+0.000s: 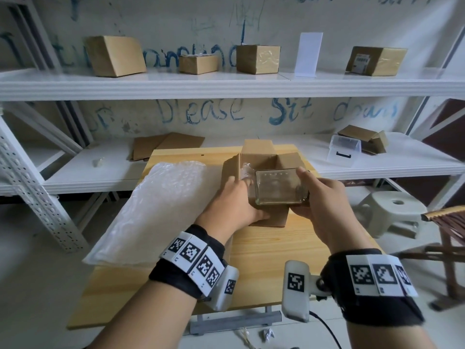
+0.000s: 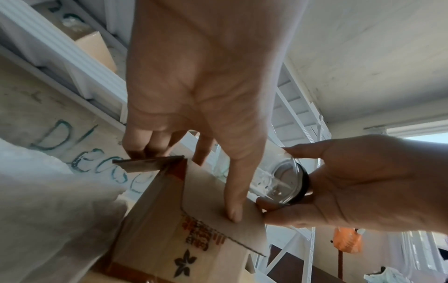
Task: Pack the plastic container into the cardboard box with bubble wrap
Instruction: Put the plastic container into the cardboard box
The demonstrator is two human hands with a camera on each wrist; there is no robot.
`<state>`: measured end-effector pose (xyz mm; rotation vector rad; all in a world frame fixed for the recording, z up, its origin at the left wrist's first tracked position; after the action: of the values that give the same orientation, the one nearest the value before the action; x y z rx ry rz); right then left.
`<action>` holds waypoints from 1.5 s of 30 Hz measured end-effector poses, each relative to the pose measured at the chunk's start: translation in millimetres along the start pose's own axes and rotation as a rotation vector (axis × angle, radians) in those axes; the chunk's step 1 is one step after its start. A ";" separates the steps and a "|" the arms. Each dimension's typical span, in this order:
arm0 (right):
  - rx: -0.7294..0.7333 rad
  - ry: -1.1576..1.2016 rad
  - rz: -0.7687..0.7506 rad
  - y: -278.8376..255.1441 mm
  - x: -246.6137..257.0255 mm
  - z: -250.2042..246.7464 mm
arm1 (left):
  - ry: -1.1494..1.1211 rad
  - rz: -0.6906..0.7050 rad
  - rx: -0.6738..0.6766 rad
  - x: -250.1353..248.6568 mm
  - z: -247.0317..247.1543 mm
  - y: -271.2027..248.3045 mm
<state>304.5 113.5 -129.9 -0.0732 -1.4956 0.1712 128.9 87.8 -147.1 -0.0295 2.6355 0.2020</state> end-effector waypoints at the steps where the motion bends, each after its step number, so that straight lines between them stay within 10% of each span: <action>1: -0.003 -0.015 0.001 0.8 -0.4 -0.8 | -0.005 -0.018 0.006 2.5 2.4 1.3; 14: -0.057 -0.090 0.040 5.4 -10.4 -4.1 | -0.050 -0.014 -0.080 8.7 2.1 -1.8; 33: -0.507 -0.308 -0.381 -13.9 37.6 -32.5 | 0.091 0.052 -0.056 -15.9 2.0 -7.2; 45: -0.231 -0.671 -0.337 18.0 47.9 28.5 | 0.074 0.048 -0.039 -21.6 -1.3 -13.6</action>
<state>278.0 137.2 -83.3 0.0593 -2.1654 -0.2785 148.1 73.8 -137.5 0.0131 2.7078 0.2737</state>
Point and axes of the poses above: each hand's wrist, its own y-axis towards the middle knuckle, its own z-axis out of the palm, x = y × z, the point moved 10 cm from there along y, towards the middle knuckle, and after that the axes turned 7 degrees about z, right-handed, at the moved point
